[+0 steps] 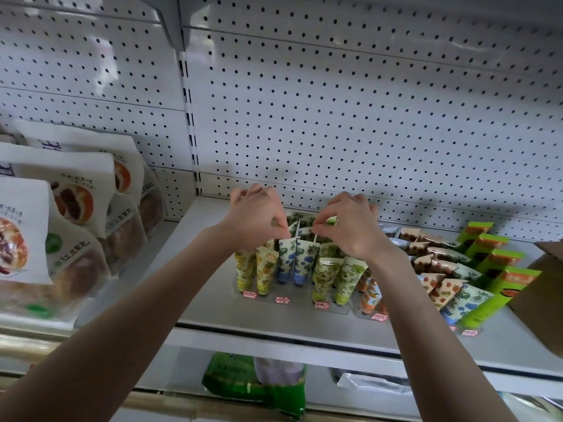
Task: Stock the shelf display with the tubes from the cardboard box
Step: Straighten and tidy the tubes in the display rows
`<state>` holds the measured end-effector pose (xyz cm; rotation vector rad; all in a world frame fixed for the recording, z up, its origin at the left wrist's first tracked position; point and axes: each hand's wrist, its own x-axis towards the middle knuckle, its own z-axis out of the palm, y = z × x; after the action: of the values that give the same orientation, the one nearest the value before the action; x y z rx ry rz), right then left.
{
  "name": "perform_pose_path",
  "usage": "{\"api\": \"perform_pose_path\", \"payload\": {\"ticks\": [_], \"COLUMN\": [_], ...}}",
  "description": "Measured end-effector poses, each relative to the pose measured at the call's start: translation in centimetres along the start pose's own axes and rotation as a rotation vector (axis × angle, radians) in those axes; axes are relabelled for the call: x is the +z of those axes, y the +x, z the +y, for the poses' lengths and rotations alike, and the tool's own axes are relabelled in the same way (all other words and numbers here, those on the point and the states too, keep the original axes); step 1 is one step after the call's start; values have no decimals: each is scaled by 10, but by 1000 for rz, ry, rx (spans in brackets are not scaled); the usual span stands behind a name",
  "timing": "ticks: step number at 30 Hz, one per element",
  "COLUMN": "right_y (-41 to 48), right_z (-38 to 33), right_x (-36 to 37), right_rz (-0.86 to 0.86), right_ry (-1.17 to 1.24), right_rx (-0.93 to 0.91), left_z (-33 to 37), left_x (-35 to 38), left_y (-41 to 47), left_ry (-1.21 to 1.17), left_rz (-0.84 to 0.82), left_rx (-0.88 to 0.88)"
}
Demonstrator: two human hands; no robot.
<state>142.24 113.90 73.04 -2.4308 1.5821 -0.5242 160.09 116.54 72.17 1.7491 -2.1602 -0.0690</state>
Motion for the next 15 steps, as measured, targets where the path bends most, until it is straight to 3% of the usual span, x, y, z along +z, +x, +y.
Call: {"api": "perform_pose_path", "payload": {"ticks": [15], "right_y": [20], "right_z": [6], "right_x": [11], "right_rz": [-50], "right_ry": [-107], "right_rx": [-12], "left_z": [-1], "left_x": [13], "left_y": [22], "left_ry": [13], "left_rz": [21], "left_rx": [-33]}}
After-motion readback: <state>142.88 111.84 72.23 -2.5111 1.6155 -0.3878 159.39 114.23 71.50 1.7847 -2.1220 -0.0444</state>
